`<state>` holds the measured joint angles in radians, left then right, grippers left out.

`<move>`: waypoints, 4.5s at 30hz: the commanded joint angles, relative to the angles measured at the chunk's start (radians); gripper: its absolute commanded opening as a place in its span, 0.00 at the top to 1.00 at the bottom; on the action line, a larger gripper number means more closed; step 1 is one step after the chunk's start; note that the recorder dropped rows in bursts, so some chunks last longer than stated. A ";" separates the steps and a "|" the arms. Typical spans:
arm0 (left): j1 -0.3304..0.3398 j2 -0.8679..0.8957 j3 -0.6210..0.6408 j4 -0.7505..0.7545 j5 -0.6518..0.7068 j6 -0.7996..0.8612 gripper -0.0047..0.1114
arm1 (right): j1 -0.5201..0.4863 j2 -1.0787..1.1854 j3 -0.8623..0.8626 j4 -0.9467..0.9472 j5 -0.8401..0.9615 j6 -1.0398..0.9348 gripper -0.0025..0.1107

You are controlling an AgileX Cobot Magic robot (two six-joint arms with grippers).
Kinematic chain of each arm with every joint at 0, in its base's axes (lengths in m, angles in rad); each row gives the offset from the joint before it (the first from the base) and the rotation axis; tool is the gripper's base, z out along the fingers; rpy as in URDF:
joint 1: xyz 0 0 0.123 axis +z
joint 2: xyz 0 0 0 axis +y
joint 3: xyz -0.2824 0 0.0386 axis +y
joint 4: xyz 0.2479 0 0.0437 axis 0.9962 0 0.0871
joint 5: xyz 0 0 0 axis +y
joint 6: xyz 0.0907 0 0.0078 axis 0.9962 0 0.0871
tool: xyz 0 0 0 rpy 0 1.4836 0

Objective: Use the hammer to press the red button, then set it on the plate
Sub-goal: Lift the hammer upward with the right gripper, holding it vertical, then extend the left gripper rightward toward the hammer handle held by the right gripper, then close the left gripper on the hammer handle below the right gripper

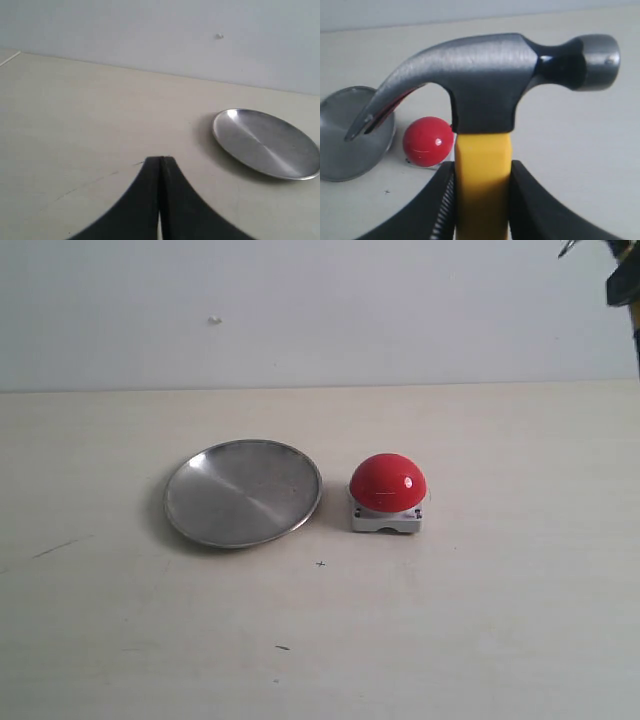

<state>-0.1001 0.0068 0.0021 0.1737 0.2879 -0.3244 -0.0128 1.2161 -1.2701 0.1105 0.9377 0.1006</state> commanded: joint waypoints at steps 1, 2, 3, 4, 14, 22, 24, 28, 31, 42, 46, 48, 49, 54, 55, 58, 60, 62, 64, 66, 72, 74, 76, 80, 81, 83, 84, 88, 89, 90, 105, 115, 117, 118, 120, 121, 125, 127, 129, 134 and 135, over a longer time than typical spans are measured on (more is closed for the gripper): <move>-0.002 -0.007 -0.002 -0.003 -0.007 0.004 0.96 | 0.002 -0.190 0.001 0.064 0.009 -0.056 0.98; -0.002 -0.007 -0.002 -0.003 -0.007 0.004 0.96 | 0.002 -0.224 0.010 0.066 0.002 -0.056 0.98; -0.002 -0.007 -0.002 -0.003 -0.007 0.004 0.96 | 0.002 -0.247 0.018 0.068 -0.003 -0.056 0.98; -0.002 -0.007 -0.002 -0.003 -0.007 0.004 0.96 | 0.002 -0.272 0.030 0.075 -0.010 -0.056 0.98; -0.002 -0.007 -0.002 -0.142 -0.349 -0.186 0.96 | 0.002 -0.302 0.220 0.152 -0.159 -0.101 0.98; -0.022 -0.007 -0.002 0.096 -0.529 -0.810 0.96 | 0.002 -0.262 0.342 0.524 -0.283 -0.411 0.98; -0.033 -0.007 -0.002 0.302 -0.668 -1.002 0.96 | 0.002 -0.240 0.347 0.618 -0.281 -0.493 0.98; -0.023 0.091 -0.042 0.537 -0.875 -1.205 0.96 | 0.002 -0.203 0.347 0.706 -0.281 -0.571 0.98; -0.005 0.236 -0.105 0.657 -0.865 -1.271 0.96 | 0.002 -0.185 0.347 0.710 -0.281 -0.573 0.98; -0.047 0.997 -0.310 0.862 -1.162 -1.179 0.67 | 0.002 -0.182 0.347 0.728 -0.275 -0.597 0.98; -0.201 1.264 -0.409 0.824 -1.211 -1.059 0.60 | 0.002 -0.182 0.347 0.728 -0.275 -0.597 0.98; -0.280 1.352 -0.465 0.799 -1.209 -1.011 0.60 | 0.002 -0.179 0.347 0.724 -0.275 -0.607 0.98; -0.338 1.411 -0.507 0.784 -1.203 -0.980 0.60 | 0.002 -0.175 0.347 0.718 -0.273 -0.612 0.98; -0.529 1.563 -0.676 0.784 -1.095 -0.908 0.60 | 0.002 -0.164 0.347 0.664 -0.260 -0.605 0.98; -0.555 1.577 -0.702 0.784 -1.072 -0.896 0.60 | 0.002 -0.164 0.347 0.658 -0.265 -0.598 0.98; -0.637 1.606 -0.781 0.777 -1.017 -0.887 0.59 | 0.002 -0.164 0.347 0.637 -0.290 -0.588 0.98; -0.675 1.611 -0.821 0.763 -1.010 -0.887 0.55 | 0.002 -0.164 0.347 0.623 -0.299 -0.568 0.98; -0.714 1.611 -0.854 0.740 -0.973 -0.887 0.50 | 0.002 -0.164 0.347 0.618 -0.298 -0.567 0.98; -0.744 1.611 -0.880 0.728 -0.931 -0.887 0.46 | 0.002 -0.164 0.347 0.603 -0.298 -0.541 0.98; -0.780 1.611 -0.908 0.696 -0.868 -0.887 0.42 | 0.002 -0.164 0.347 0.603 -0.300 -0.541 0.98; -0.864 1.611 -0.972 0.647 -0.761 -0.887 0.39 | 0.002 -0.164 0.347 0.582 -0.306 -0.490 0.98; -0.889 1.611 -0.993 0.631 -0.721 -0.887 0.39 | 0.002 -0.164 0.347 0.580 -0.306 -0.481 0.98; -0.915 1.614 -1.011 0.604 -0.652 -0.887 0.39 | 0.002 -0.164 0.347 0.563 -0.306 -0.446 0.98; -0.955 1.647 -1.055 0.592 -0.562 -0.887 0.39 | 0.002 -0.163 0.347 0.537 -0.306 -0.404 0.98; -0.960 1.658 -1.063 0.592 -0.560 -0.887 0.39 | 0.002 -0.160 0.347 0.535 -0.306 -0.403 0.98; -0.974 1.687 -1.085 0.592 -0.560 -0.887 0.39 | 0.002 -0.155 0.347 0.535 -0.306 -0.398 0.98; -0.979 1.718 -1.105 0.587 -0.555 -0.889 0.39 | 0.002 -0.146 0.347 0.535 -0.306 -0.386 0.98; -0.983 1.763 -1.138 0.592 -0.555 -0.889 0.39 | 0.002 -0.129 0.347 0.535 -0.306 -0.384 0.98; -0.983 1.777 -1.150 0.594 -0.555 -0.889 0.39 | 0.002 -0.121 0.347 0.535 -0.306 -0.382 0.98; -0.983 1.784 -1.157 0.594 -0.555 -0.889 0.39 | 0.002 -0.119 0.347 0.535 -0.306 -0.376 0.98; -0.986 1.818 -1.177 0.596 -0.521 -0.887 0.40 | 0.002 -0.093 0.347 0.537 -0.306 -0.358 0.98; -0.996 1.818 -1.179 0.586 -0.552 -0.918 0.52 | 0.002 -0.093 0.347 0.537 -0.306 -0.358 0.98; -0.998 1.818 -1.179 0.574 -0.556 -0.918 0.52 | 0.002 -0.093 0.347 0.537 -0.306 -0.358 0.98; -1.001 1.818 -1.179 0.574 -0.556 -0.918 0.52 | 0.002 -0.093 0.347 0.537 -0.306 -0.358 0.98; -1.001 1.818 -1.179 0.572 -0.556 -0.918 0.52 | 0.002 -0.093 0.347 0.537 -0.306 -0.358 0.98; -1.001 1.818 -1.179 0.572 -0.556 -0.918 0.53 | 0.002 -0.093 0.347 0.537 -0.306 -0.358 0.98; -1.001 1.818 -1.179 0.569 -0.556 -0.918 0.68 | 0.002 -0.093 0.347 0.537 -0.306 -0.358 0.98; -1.001 1.818 -1.179 0.569 -0.556 -0.918 0.78 | 0.002 -0.093 0.347 0.537 -0.304 -0.358 0.98; -1.001 1.818 -1.179 0.569 -0.556 -0.918 0.89 | 0.002 -0.093 0.347 0.537 -0.301 -0.358 0.98; -1.001 1.818 -1.179 0.569 -0.556 -0.910 0.96 | 0.002 -0.093 0.347 0.537 -0.297 -0.358 0.98; -1.001 1.818 -1.179 0.572 -0.556 -0.907 0.96 | 0.002 -0.093 0.347 0.537 -0.294 -0.358 0.98</move>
<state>-1.0975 1.8276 -1.1707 0.7287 -0.2475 -1.2545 -0.0128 1.1318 -0.9161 0.6255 0.6725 -0.2526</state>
